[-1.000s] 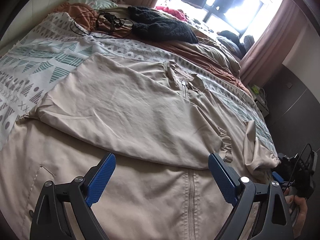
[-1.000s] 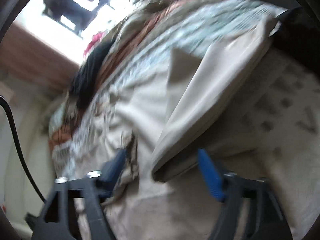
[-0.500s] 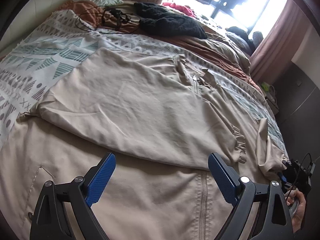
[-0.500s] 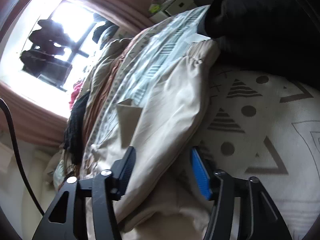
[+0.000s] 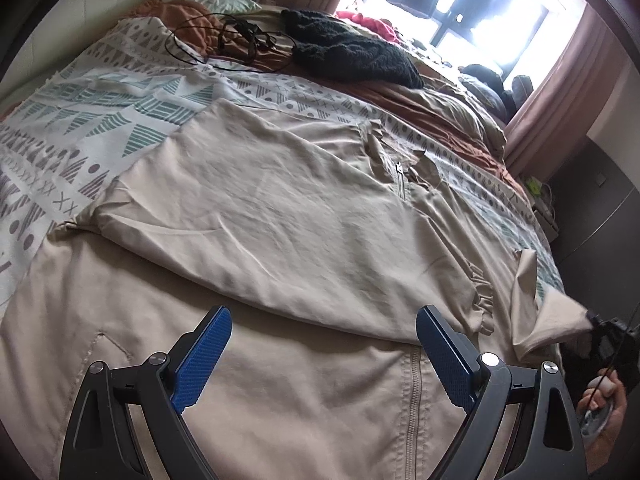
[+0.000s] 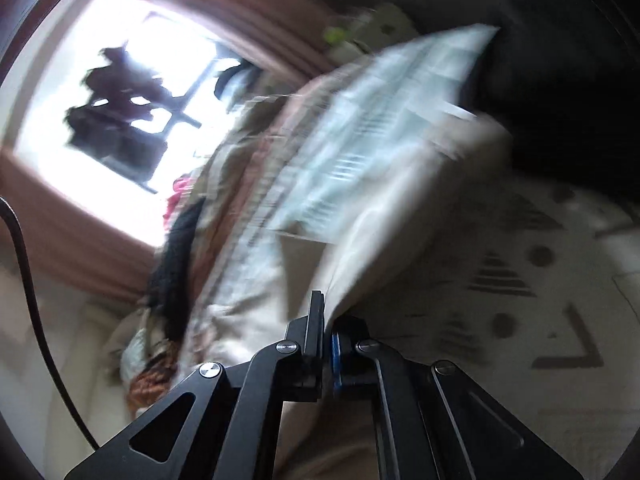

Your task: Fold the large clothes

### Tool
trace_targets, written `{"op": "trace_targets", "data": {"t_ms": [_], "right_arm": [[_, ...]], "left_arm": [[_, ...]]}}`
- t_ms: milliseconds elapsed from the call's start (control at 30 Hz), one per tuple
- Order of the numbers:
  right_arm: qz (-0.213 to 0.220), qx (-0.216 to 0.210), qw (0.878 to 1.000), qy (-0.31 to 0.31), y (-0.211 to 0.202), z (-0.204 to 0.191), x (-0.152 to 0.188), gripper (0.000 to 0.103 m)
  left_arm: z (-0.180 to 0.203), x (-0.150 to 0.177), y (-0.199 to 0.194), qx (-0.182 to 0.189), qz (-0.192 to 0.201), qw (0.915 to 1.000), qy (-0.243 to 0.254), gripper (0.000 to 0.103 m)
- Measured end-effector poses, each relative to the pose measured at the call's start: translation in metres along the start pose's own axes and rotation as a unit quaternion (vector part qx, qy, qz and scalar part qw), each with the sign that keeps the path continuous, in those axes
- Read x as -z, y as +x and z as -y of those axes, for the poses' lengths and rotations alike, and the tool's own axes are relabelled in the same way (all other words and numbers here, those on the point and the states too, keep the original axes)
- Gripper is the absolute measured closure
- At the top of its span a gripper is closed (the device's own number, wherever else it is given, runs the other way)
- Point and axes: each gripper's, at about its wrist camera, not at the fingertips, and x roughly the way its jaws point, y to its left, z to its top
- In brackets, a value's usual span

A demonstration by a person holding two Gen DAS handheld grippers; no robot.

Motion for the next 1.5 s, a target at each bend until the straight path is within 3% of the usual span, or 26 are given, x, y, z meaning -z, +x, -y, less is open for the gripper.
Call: {"op": "trace_targets", "data": {"t_ms": [233,467,733,900,933,967,1000,1033,1100,1233,1500], "right_arm": [[0.015,-0.071,0.995,-0.071,-0.040,-0.079,0.027,0.099],[-0.012,-0.100,0.986,-0.130,-0.037,-0.131,0.065,0.099],[-0.076,-0.128,0.969,-0.199,-0.004,-0.182,0.121,0.099],[-0.149,-0.107,0.953,-0.241,0.034,-0.204,0.177,0.096],[-0.176,-0.088,0.949,-0.246,0.047,-0.204,0.191,0.083],[-0.200,-0.075,0.945,-0.250,0.054,-0.203,0.202,0.058],[-0.229,-0.063,0.938,-0.252,0.064,-0.201,0.214,0.049],[-0.244,-0.057,0.935,-0.253,0.068,-0.198,0.220,0.044],[-0.263,-0.043,0.930,-0.254,0.071,-0.192,0.226,0.044],[-0.263,-0.044,0.946,-0.185,0.053,-0.160,0.208,0.038],[-0.223,0.011,0.962,-0.157,0.017,-0.120,0.162,0.038]], "left_arm": [[-0.015,0.000,-0.009,0.007,-0.002,0.9999,-0.008,0.009],[-0.045,-0.009,-0.019,0.005,0.002,0.9994,-0.033,0.009],[-0.071,-0.018,-0.025,-0.005,0.013,0.9977,-0.066,0.009],[-0.073,-0.021,-0.026,-0.020,0.024,0.9975,-0.064,0.009],[-0.073,-0.022,-0.025,-0.021,0.023,0.9975,-0.063,0.009],[-0.073,-0.022,-0.024,-0.022,0.022,0.9976,-0.061,0.009],[-0.072,-0.022,-0.023,-0.022,0.020,0.9978,-0.060,0.009],[-0.071,-0.021,-0.022,-0.023,0.019,0.9979,-0.058,0.009],[-0.069,-0.021,-0.020,-0.025,0.018,0.9979,-0.057,0.009],[-0.060,-0.020,-0.022,-0.023,0.030,0.9980,-0.051,0.009],[-0.019,-0.010,-0.023,-0.015,0.036,0.9993,0.002,0.009]]}}
